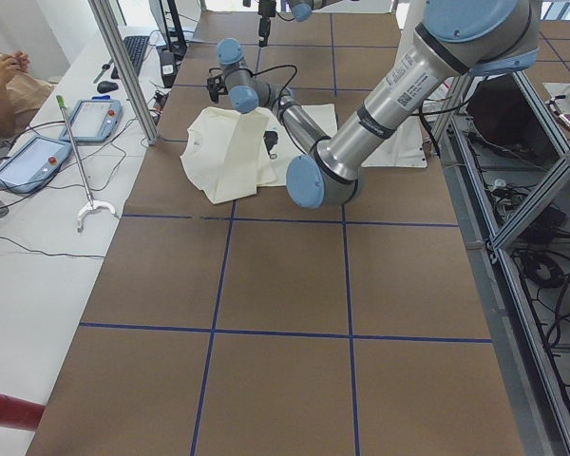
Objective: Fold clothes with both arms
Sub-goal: 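Fold the held sleeve across the chest with the left gripper while the right gripper withdraws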
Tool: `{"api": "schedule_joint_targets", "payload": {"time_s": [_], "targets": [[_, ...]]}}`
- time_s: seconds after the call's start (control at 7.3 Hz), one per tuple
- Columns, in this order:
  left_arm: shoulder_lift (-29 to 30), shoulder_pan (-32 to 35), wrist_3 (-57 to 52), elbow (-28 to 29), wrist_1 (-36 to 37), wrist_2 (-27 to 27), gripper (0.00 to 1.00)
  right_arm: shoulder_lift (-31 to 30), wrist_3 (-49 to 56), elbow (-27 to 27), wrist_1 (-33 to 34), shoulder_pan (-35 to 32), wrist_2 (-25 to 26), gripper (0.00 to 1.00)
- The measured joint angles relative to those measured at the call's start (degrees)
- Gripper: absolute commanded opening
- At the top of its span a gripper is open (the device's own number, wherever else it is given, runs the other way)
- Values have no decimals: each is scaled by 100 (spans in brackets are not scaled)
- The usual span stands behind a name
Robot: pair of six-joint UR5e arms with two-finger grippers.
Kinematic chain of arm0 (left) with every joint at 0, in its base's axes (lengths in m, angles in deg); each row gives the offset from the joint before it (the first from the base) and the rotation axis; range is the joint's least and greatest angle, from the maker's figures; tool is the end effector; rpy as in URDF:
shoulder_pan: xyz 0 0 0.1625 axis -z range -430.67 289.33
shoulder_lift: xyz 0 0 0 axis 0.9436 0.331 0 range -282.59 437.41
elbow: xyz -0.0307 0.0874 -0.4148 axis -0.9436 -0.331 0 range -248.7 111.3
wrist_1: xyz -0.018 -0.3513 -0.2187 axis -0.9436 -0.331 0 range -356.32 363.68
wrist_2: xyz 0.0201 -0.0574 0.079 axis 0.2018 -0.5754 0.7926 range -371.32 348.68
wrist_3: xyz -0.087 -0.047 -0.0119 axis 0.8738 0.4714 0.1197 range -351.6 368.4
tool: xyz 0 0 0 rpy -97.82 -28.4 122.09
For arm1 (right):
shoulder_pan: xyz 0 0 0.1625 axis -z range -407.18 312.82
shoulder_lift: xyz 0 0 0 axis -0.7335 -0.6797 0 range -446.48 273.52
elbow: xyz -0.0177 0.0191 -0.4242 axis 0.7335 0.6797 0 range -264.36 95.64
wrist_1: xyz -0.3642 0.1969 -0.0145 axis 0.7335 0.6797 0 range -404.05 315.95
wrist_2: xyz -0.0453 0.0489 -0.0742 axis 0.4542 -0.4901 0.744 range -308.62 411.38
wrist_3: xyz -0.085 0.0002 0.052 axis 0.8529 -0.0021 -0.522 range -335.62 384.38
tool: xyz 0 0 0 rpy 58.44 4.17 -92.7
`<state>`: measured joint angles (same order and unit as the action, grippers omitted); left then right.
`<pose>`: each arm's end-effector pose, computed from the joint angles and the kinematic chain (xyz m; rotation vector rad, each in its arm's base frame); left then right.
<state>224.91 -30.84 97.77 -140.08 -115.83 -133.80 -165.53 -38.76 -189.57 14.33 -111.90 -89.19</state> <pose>0.5467 -0.5600 0.0829 -0.0652 1.2572 -0.2537 -0.1795 -0.5120 0.3562 0.1118 -1.2214 0.1315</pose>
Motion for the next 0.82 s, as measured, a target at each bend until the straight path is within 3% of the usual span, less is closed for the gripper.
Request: {"api": "schedule_joint_targets", "payload": {"time_s": [0.14, 0.41, 0.55, 0.82], "targets": [[426, -538, 236, 547, -451, 762, 67, -94, 90, -41, -1, -138, -112, 100], [905, -1018, 412, 1318, -994, 1579, 84, -172, 130, -69, -1, -207, -138, 100], [787, -986, 456, 1258, -1121, 1666, 84, -172, 126, -68, -3, -185, -101, 100], [-428, -472, 436, -167, -1045, 1081, 84, -146, -122, -142, -7, 192, 146, 100]]}}
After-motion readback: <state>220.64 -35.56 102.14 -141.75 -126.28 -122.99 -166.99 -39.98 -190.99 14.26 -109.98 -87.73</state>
